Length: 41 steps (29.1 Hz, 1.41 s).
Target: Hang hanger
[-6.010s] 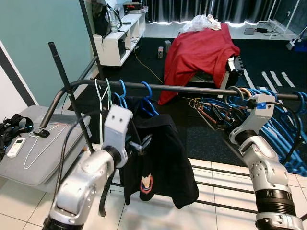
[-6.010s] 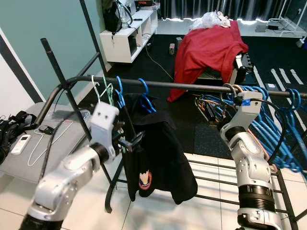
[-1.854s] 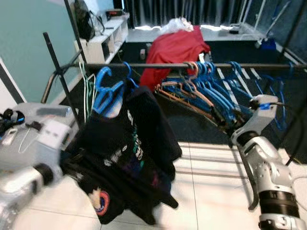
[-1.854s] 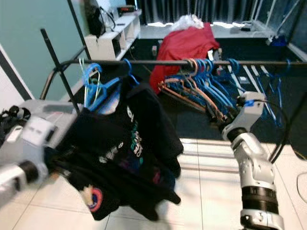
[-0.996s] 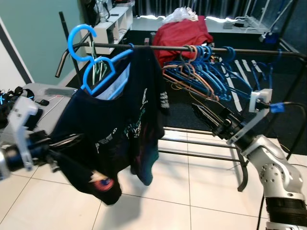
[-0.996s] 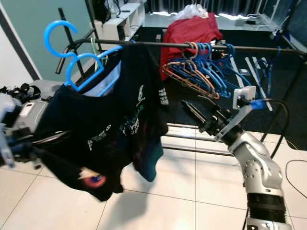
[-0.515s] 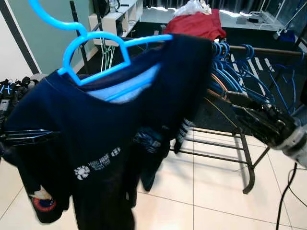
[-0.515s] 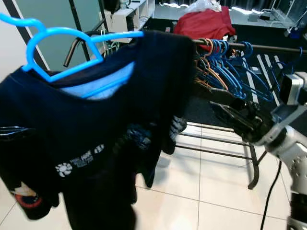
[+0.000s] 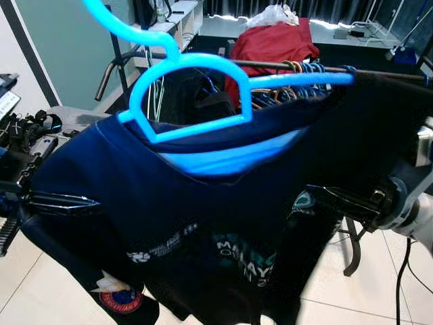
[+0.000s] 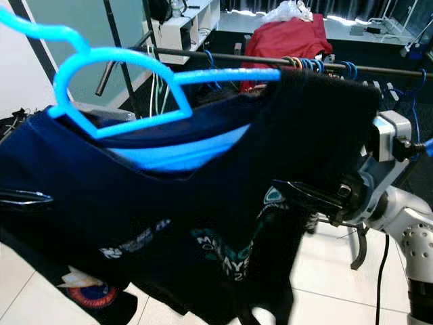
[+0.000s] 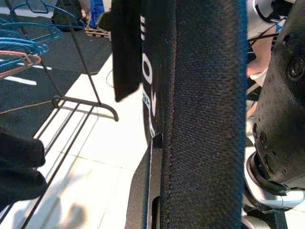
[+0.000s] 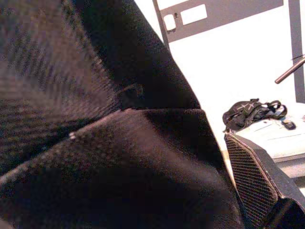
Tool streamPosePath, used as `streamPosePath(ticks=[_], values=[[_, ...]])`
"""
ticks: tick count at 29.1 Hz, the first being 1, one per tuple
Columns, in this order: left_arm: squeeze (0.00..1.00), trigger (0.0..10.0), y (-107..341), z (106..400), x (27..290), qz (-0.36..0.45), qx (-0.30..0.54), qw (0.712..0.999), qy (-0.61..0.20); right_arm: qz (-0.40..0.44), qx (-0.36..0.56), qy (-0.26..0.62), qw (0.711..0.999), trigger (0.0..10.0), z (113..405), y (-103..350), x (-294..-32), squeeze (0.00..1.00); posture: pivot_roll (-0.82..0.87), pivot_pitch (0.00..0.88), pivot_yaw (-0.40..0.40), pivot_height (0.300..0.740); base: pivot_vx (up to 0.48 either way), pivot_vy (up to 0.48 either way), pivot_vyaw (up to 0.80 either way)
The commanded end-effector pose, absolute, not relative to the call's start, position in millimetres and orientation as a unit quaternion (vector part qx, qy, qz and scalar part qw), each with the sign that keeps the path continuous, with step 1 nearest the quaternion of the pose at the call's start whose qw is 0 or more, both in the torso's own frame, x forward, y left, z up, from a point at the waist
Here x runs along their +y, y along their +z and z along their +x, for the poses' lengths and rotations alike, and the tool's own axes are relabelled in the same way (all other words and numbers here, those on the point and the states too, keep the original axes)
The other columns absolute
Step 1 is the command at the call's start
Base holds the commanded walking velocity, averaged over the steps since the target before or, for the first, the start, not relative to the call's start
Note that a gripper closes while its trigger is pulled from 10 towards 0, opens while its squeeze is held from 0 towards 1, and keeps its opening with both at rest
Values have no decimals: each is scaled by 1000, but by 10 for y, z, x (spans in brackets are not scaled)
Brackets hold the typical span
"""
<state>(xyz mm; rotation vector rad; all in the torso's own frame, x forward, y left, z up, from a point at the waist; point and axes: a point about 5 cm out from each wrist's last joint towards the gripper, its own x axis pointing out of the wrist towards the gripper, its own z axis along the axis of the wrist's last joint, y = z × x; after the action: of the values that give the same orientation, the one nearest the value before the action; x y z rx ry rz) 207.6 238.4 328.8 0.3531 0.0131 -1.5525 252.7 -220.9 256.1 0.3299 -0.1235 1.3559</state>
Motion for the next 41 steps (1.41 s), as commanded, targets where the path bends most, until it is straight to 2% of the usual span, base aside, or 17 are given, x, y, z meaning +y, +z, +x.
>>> streamPosePath(ticks=[1,3,4,6,7,18,20,21,24,26,30,31,32,34,38,40,41], values=[[0,10000,3319,2067,2389,165,15,695,-700,147,-63,633,758,10000,2500,2630,-2207,0,-68,40,14,735,0,0,0],[0,10000,3319,2067,2389,165,15,695,-700,147,-63,633,758,10000,2500,2630,-2207,0,-68,40,14,735,0,0,0],[0,10000,3320,2071,2395,165,16,696,-698,152,-62,637,754,2863,2485,2639,-2214,0,-68,40,12,735,0,0,0],[0,10000,3320,2071,2395,165,16,696,-698,152,-62,637,754,2863,2485,2639,-2214,0,-68,40,12,735,0,0,0],[0,10000,3321,2079,2395,164,17,697,-698,156,-58,641,749,0,2471,2640,-2219,0,-71,42,12,735,0,0,0],[0,10000,3296,2148,2488,161,21,714,-681,159,-62,644,745,0,2458,2685,-2263,0,-72,39,9,735,0,0,0],[0,10000,3261,2204,2645,150,26,741,-655,156,-75,633,754,0,2469,2725,-2324,0,-72,38,9,735,0,0,0],[0,10000,3261,2204,2645,150,26,741,-655,156,-75,633,754,0,2469,2725,-2324,0,-72,38,9,735,0,0,0],[0,10000,3189,2266,2866,132,26,781,-610,155,-109,606,773,0,2491,2824,-2430,0,-70,37,13,735,0,0,0],[0,10000,3189,2266,2866,132,26,781,-610,155,-109,606,773,0,2491,2824,-2430,0,-70,37,13,735,0,0,0],[0,10000,3122,2269,3027,108,25,805,-583,169,-175,566,788,0,2518,2986,-2591,0,-71,40,14,735,0,0,0],[0,10000,3077,2247,3098,99,28,814,-572,189,-240,525,795,0,2536,3138,-2748,0,-70,43,10,735,0,0,0],[0,10000,3077,2247,3098,99,28,814,-572,189,-240,525,795,0,2536,3138,-2748,0,-70,43,10,735,0,0,0],[0,10000,3105,2188,3062,78,-2,810,-581,214,-304,460,806,0,2552,3300,-2985,0,-74,49,8,735,0,0,0],[0,10000,3144,2180,2994,68,-32,804,-589,213,-280,456,818,0,2597,3228,-2955,0,-76,50,9,735,0,0,0],[0,10000,3233,2219,2813,41,-115,796,-593,187,-153,479,844,0,2754,2797,-2546,0,-77,52,7,735,0,0,0],[0,10000,3233,2219,2813,41,-115,796,-593,187,-153,479,844,0,2754,2797,-2546,0,-77,52,7,735,0,0,0]])
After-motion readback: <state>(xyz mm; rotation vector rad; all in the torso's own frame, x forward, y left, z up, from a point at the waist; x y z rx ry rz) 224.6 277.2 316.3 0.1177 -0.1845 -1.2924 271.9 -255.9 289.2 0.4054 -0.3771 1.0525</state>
